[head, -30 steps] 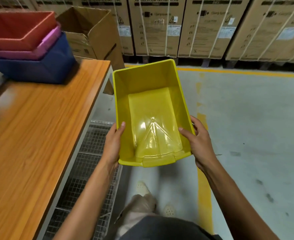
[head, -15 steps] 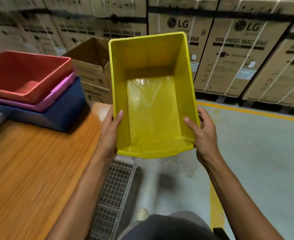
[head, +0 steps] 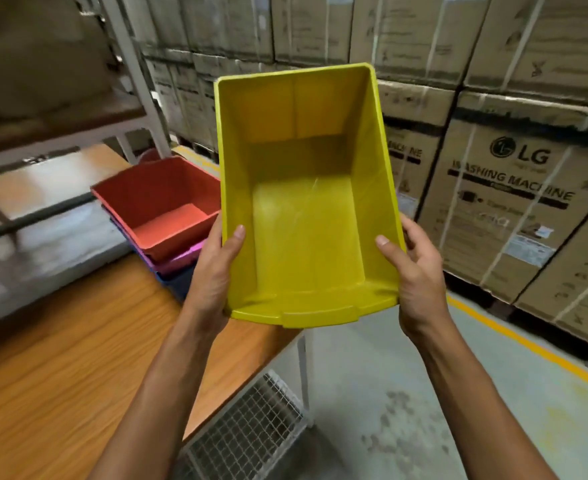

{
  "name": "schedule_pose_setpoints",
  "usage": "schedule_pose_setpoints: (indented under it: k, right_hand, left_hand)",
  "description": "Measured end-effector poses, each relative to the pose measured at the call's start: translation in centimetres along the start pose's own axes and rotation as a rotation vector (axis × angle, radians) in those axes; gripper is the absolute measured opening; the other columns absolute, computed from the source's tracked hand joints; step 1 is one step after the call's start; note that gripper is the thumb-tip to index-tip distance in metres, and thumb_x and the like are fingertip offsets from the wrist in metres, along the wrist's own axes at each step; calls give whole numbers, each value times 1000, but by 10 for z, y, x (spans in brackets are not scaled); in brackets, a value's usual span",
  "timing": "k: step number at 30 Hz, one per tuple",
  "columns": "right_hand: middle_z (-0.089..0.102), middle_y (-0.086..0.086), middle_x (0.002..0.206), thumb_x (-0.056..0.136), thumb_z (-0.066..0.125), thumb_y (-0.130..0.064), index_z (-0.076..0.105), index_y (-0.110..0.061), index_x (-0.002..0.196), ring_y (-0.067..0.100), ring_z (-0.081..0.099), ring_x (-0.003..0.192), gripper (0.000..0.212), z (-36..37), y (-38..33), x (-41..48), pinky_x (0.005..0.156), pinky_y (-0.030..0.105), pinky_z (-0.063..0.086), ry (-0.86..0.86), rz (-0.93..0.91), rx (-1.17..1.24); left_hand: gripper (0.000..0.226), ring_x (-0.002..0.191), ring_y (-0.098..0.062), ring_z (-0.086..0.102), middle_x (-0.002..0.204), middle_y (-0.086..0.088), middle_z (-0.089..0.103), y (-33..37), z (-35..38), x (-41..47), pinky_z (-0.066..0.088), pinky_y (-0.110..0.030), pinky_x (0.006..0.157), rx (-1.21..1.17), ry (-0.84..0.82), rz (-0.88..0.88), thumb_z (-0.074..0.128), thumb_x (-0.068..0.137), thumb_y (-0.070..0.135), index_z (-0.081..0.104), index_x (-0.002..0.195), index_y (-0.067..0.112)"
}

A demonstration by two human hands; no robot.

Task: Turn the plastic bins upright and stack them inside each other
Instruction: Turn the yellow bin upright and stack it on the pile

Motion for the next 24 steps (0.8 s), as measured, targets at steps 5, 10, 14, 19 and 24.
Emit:
schedule_pose_setpoints:
  k: [5, 10, 14, 19, 24]
  right_hand:
    - [69, -3, 123, 80, 67, -27, 57, -18, 134, 14, 68, 109, 56, 41, -16, 64, 86, 30, 57, -217, -36, 52]
    - [70, -5, 118, 91, 67, -15, 56, -16, 135, 5, 69, 101, 46, 103, -33, 108, 81, 22, 57, -428, -71, 57]
    - [67, -9, 110, 94, 60, -5, 56, -20, 125, -8, 68, 85, 35, 166, -40, 136, 72, 14, 55, -579, -64, 43]
    - [72, 13, 101, 93, 62, -8, 64, -27, 89, 15, 68, 78, 19, 241, -32, 171, 76, 33, 56, -633, 16, -56]
    - [65, 3, 73, 94, 61, -9, 64, -11, 80, 7, 63, 53, 15, 301, -9, 199, 44, 17, 47, -685, 166, -113]
  left_hand:
    - [48, 110, -9, 69, 121, 14, 72, 46, -9, 15, 58, -25, 80, 48, 196, 135, 52, 88, 34, 52, 136, 30]
    - [43, 108, -14, 70, 121, 8, 73, 82, -34, 22, 61, -33, 84, 39, 342, 174, 52, 88, 35, 55, 131, 33]
    - [44, 105, -18, 72, 119, 2, 74, 100, -69, 38, 62, -37, 81, -22, 445, 134, 53, 90, 38, 54, 134, 30]
    - [37, 97, -25, 74, 117, -8, 74, 109, -118, 73, 63, -44, 76, -88, 502, 49, 53, 97, 38, 59, 131, 26]
    - [43, 95, -26, 75, 120, -14, 72, 99, -171, 112, 63, -41, 72, -99, 582, -64, 53, 99, 37, 56, 137, 16]
Point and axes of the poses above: each hand's wrist, its own x-axis towards the middle knuckle, its own z-axis out of the palm, y = z × x, the point moved 9 cm from there along x, towards the middle knuckle
